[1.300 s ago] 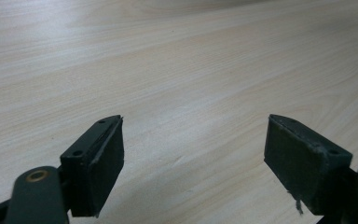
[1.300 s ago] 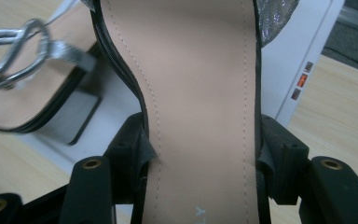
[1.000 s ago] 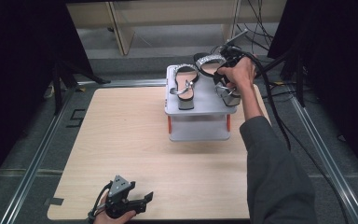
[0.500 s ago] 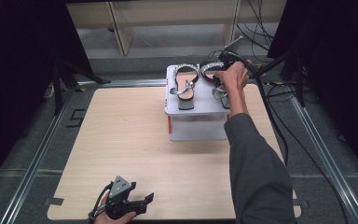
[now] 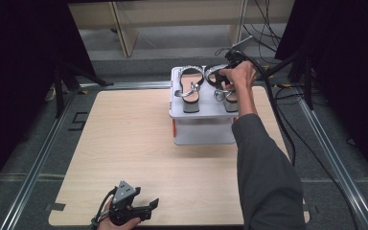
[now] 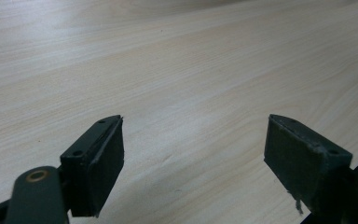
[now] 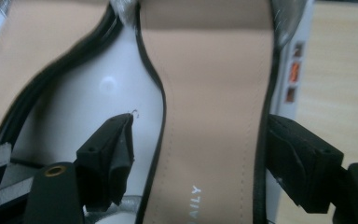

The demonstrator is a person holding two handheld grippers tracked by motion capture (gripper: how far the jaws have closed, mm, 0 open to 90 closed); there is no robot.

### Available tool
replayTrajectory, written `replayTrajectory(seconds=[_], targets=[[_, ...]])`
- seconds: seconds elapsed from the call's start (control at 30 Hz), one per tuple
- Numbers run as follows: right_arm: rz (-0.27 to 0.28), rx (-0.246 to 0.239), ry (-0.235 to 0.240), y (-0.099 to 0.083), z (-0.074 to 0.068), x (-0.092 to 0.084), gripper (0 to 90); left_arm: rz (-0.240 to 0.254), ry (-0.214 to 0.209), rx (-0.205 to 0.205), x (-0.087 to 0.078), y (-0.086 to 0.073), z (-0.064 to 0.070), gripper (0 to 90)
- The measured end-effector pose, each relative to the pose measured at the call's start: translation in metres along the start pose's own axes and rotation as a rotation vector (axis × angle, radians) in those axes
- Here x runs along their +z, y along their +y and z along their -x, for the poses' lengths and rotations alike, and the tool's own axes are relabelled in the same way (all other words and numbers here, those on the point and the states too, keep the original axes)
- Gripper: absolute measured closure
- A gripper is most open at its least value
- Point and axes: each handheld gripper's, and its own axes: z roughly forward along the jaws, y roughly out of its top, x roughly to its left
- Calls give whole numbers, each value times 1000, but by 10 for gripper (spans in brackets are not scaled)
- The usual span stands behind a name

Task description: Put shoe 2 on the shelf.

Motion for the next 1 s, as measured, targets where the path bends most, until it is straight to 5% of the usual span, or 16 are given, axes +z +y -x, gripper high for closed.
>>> replayTrajectory(seconds=[0.03, 0.33, 0.4, 0.5, 0.8, 1.0], targets=[[13, 38, 38, 0, 0, -5, 274, -4, 4, -1, 0, 0, 0, 194], [162, -56, 129, 7, 13, -50, 277, 4, -3, -9, 1, 0, 0, 194], [182, -90, 120, 4, 24, -59, 277, 4, -3, -8, 1, -1, 0, 195], [169, -46, 106, -3, 41, -65, 278, 7, -2, -12, 1, 0, 1, 194], [147, -24, 110, -36, 104, -49, 279, -23, 6, 1, 3, -1, -1, 194], [77, -137, 148, -56, 100, -31, 284, -21, 9, -4, 4, -1, -1, 194]])
